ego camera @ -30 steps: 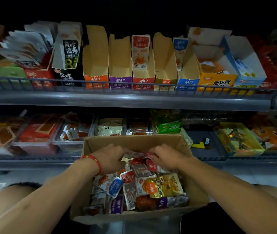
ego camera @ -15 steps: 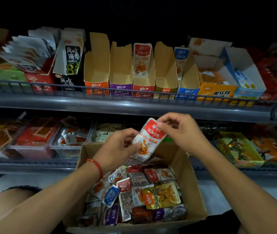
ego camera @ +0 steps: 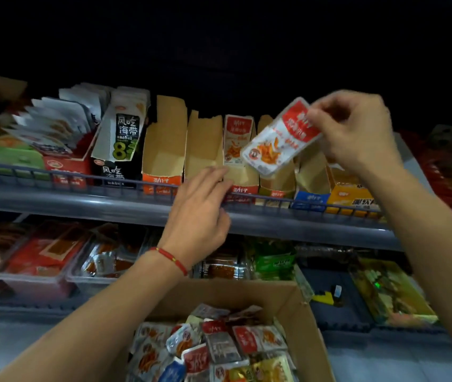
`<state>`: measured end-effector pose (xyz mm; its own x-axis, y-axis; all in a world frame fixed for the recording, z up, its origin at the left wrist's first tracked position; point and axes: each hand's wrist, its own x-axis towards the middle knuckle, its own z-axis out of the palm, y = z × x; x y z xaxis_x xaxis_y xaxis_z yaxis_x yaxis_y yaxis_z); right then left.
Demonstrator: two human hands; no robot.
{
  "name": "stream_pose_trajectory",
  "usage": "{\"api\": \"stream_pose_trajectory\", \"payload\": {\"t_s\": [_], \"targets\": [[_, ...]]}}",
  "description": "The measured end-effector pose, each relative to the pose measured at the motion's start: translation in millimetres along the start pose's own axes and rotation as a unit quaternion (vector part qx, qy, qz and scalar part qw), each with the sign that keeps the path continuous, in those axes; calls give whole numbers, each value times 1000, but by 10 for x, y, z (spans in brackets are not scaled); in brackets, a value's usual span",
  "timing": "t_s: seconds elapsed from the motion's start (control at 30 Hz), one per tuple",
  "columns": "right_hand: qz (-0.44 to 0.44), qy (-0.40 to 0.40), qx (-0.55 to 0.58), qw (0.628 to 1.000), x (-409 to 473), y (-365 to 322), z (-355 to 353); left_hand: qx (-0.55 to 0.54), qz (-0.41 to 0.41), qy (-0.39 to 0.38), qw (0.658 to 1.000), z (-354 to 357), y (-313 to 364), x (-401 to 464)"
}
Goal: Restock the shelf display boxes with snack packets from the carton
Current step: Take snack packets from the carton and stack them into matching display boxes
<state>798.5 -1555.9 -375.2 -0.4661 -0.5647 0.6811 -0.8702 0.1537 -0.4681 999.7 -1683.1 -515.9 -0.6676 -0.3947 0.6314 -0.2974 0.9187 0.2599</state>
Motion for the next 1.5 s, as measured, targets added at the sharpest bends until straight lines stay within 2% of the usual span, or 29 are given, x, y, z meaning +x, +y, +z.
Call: {"api": "stream_pose_trajectory", "payload": {"t_s": [0.1, 0.2, 0.43, 0.67, 1.0, 1.2, 1.37, 1.5], "targets": [[-28, 20, -46, 998, 326, -79, 203, 45, 35, -51, 997, 52, -1, 0], [-54, 20, -103, 993, 554, -57, 525, 71, 44, -71, 994, 106, -52, -32], [-78, -49, -207, 974, 668, 97, 1147, 76, 39, -82, 993, 140, -73, -8], [-37, -135, -232, 963, 760, 219, 1395, 57, 37, -91, 994, 104, -70, -4], [-26, -145, -240, 960, 981, 266, 1557, 38, 26, -100, 994, 87, -53, 11], [-15, -186, -321, 928, 1206, 182, 1666, 50, 30, -104, 993, 127, -60, -7], [-63, -170, -365, 913, 1156, 200, 1681, 60, 32, -111, 991, 146, -67, -13], [-75, -102, -277, 953, 964, 272, 1506, 57, 35, -114, 991, 133, -79, -29]]}}
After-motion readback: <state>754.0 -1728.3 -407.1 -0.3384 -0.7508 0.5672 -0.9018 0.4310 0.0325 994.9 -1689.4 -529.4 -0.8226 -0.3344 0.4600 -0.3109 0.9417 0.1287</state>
